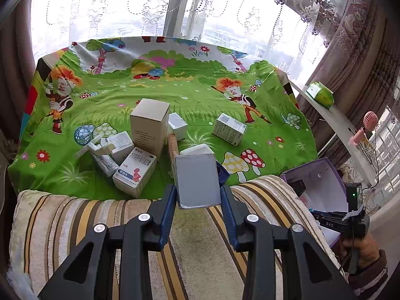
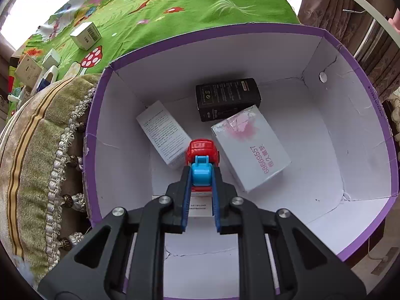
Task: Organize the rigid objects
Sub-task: 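Carry the toy car into the purple box and open the right gripper, then lower the silver box into the purple box and open the left gripper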
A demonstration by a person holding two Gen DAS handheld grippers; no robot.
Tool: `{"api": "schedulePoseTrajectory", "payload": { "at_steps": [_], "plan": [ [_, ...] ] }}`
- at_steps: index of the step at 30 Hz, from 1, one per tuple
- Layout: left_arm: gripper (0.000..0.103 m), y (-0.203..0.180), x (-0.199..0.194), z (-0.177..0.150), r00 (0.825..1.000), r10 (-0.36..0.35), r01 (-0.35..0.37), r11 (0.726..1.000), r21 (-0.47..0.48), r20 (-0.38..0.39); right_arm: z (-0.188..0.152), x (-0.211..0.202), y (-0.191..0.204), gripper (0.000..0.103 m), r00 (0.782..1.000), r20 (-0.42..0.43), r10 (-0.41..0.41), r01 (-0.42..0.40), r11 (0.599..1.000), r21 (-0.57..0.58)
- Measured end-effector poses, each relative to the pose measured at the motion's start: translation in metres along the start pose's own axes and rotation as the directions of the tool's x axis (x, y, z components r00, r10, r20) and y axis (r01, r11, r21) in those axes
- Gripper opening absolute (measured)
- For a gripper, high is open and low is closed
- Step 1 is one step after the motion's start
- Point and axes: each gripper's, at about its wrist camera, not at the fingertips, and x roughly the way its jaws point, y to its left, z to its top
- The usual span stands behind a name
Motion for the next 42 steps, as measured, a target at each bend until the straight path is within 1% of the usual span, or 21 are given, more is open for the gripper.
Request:
{"api": "schedulePoseTrajectory", "payload": {
  "at_steps": [2,7,10,11,12,13,15,16,18,19,21,23,27,29,31,33,35,36,37,39,42],
  "plan": [
    [0.037,-0.001,0.0,0.0,1.0,-0.002,0.002,1.0,0.003,-0.001,0.0,0.005,0.0,0.019,1.0,-0.008,-0.022,0.022,1.0,-0.01],
    [0.037,-0.007,-0.001,-0.001,1.0,-0.012,0.012,1.0,0.018,-0.003,-0.004,0.016,-0.005,0.019,0.999,-0.039,-0.021,0.021,1.0,-0.005],
    [0.037,-0.017,0.001,-0.002,0.999,-0.051,0.051,0.998,0.038,-0.013,-0.008,0.018,-0.01,0.019,0.998,-0.057,-0.026,0.027,1.0,0.012],
    [0.037,-0.022,0.001,-0.002,0.997,-0.071,0.072,0.996,0.044,-0.017,-0.009,0.017,-0.011,0.022,0.998,-0.056,-0.03,0.031,0.999,0.012],
    [0.037,-0.027,0.002,-0.003,0.996,-0.091,0.092,0.994,0.052,-0.021,-0.01,0.014,-0.013,0.03,0.998,-0.054,-0.039,0.04,0.999,0.014],
    [0.037,-0.033,0.002,-0.005,0.994,-0.11,0.111,0.992,0.062,-0.025,-0.012,0.011,-0.015,0.035,0.998,-0.05,-0.043,0.045,0.999,0.023],
    [0.037,-0.045,0.004,-0.007,0.986,-0.159,0.162,0.984,0.074,-0.044,-0.015,0.002,-0.023,0.053,0.999,-0.028,-0.039,0.041,0.998,0.056],
    [0.037,-0.051,0.006,-0.009,0.981,-0.185,0.189,0.979,0.078,-0.055,-0.016,-0.005,-0.027,0.055,0.999,-0.013,-0.038,0.039,0.996,0.076],
    [0.037,-0.065,0.009,-0.013,0.969,-0.234,0.241,0.966,0.09,-0.082,-0.02,-0.019,-0.035,0.066,0.999,0.02,-0.041,0.038,0.993,0.111],
    [0.037,-0.072,0.011,-0.015,0.962,-0.255,0.264,0.96,0.099,-0.094,-0.021,-0.027,-0.039,0.067,0.998,0.037,-0.042,0.037,0.992,0.125],
    [0.037,-0.086,0.015,-0.02,0.941,-0.312,0.325,0.94,0.103,-0.129,-0.024,-0.042,-0.047,0.069,0.996,0.069,-0.047,0.037,0.989,0.145],
    [0.037,-0.101,0.02,-0.024,0.923,-0.349,0.369,0.923,0.113,-0.161,-0.022,-0.058,-0.051,0.07,0.993,0.104,-0.047,0.03,0.986,0.164],
    [0.037,-0.13,0.022,-0.032,0.905,-0.378,0.41,0.896,0.169,-0.195,-0.011,-0.085,-0.055,0.07,0.982,0.19,-0.004,-0.032,0.982,0.186],
    [0.037,-0.142,0.024,-0.033,0.883,-0.413,0.454,0.874,0.176,-0.225,-0.01,-0.097,-0.054,0.071,0.975,0.224,0.015,-0.058,0.981,0.188],
    [0.037,-0.154,0.027,-0.036,0.869,-0.429,0.477,0.859,0.187,-0.248,-0.009,-0.107,-0.051,0.072,0.969,0.248,0.015,-0.062,0.982,0.18],
    [0.037,-0.166,0.029,-0.038,0.849,-0.452,0.509,0.837,0.198,-0.273,-0.009,-0.115,-0.049,0.073,0.963,0.269,0.021,-0.067,0.984,0.166],
    [0.038,-0.178,0.033,-0.041,0.823,-0.478,0.546,0.814,0.196,-0.306,-0.009,-0.122,-0.047,0.073,0.956,0.29,0.042,-0.091,0.983,0.157],
    [0.041,-0.183,0.036,-0.042,0.81,-0.488,0.561,0.805,0.19,-0.326,-0.01,-0.125,-0.048,0.073,0.953,0.299,0.052,-0.102,0.982,0.156],
    [0.044,-0.187,0.039,-0.044,0.805,-0.486,0.565,0.804,0.186,-0.341,-0.01,-0.128,-0.047,0.074,0.951,0.304,0.059,-0.11,0.982,0.154],
    [0.052,-0.193,0.041,-0.046,0.804,-0.479,0.564,0.802,0.196,-0.352,-0.011,-0.131,-0.045,0.074,0.949,0.31,0.06,-0.109,0.984,0.142],
    [0.053,-0.192,0.039,-0.048,0.801,-0.48,0.569,0.797,0.204,-0.358,-0.013,-0.132,-0.046,0.074,0.948,0.312,0.064,-0.112,0.984,0.139]
  ]
}}
